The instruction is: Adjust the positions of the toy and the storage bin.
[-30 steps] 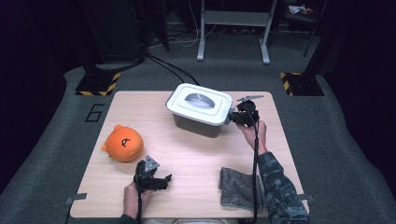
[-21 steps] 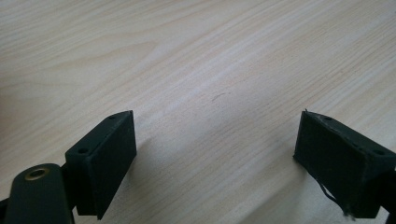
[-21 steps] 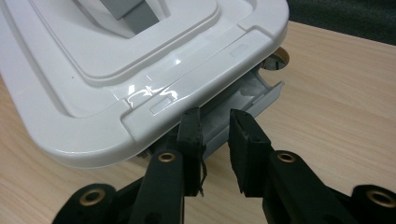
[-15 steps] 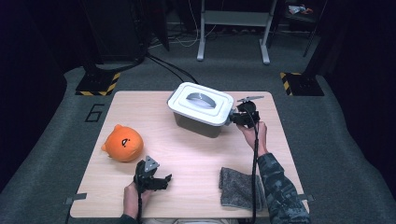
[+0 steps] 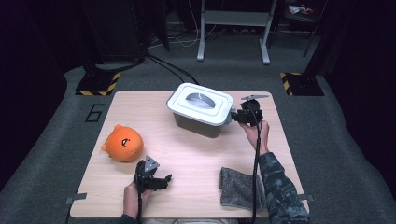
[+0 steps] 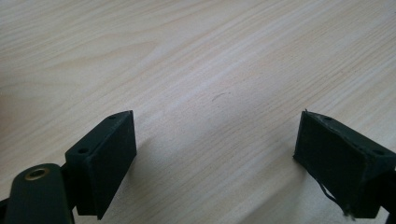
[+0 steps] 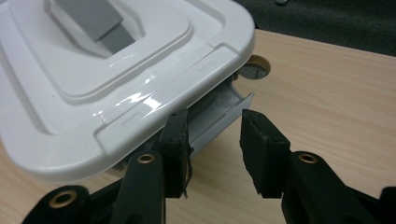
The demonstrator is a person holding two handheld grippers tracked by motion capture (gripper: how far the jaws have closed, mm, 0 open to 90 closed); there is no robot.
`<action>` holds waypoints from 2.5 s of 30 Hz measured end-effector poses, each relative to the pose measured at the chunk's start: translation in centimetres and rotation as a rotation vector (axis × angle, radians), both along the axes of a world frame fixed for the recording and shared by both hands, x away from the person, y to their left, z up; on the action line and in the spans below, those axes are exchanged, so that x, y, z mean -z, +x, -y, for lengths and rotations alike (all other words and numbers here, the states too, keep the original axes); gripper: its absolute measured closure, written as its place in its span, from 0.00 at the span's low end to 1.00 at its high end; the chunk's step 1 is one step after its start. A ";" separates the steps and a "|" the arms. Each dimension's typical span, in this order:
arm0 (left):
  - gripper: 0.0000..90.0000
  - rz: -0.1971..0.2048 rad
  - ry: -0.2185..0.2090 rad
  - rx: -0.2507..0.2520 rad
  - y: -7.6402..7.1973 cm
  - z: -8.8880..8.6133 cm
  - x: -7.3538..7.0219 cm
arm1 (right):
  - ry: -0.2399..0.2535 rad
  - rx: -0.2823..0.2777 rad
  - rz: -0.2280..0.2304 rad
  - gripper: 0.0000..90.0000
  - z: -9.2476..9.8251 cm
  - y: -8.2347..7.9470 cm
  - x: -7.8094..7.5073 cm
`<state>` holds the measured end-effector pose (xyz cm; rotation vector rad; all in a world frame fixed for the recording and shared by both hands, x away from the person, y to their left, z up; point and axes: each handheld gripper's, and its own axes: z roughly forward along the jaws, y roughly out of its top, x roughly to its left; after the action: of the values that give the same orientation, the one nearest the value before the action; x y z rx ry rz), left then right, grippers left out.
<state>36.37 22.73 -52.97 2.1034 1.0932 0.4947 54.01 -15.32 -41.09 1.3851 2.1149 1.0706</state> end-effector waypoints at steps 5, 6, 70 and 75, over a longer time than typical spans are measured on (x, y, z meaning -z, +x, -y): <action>0.14 0.001 0.001 0.000 0.0 0.0 0.0 | 0.021 0.036 0.003 0.71 0.4 0.8 -0.1; 0.14 0.002 0.001 0.000 0.0 0.0 0.0 | 0.024 0.046 0.002 0.72 0.5 1.5 -0.1; 0.14 0.003 0.001 0.000 0.0 0.0 0.0 | -0.047 0.085 -0.050 0.82 1.0 0.2 0.2; 0.14 0.012 0.003 -0.002 0.0 0.0 0.0 | -0.048 0.081 -0.044 0.82 0.9 0.1 0.1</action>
<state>36.39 22.72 -53.01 2.0994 1.0892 0.5094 54.10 -16.21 -41.23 1.4701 2.0822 0.9606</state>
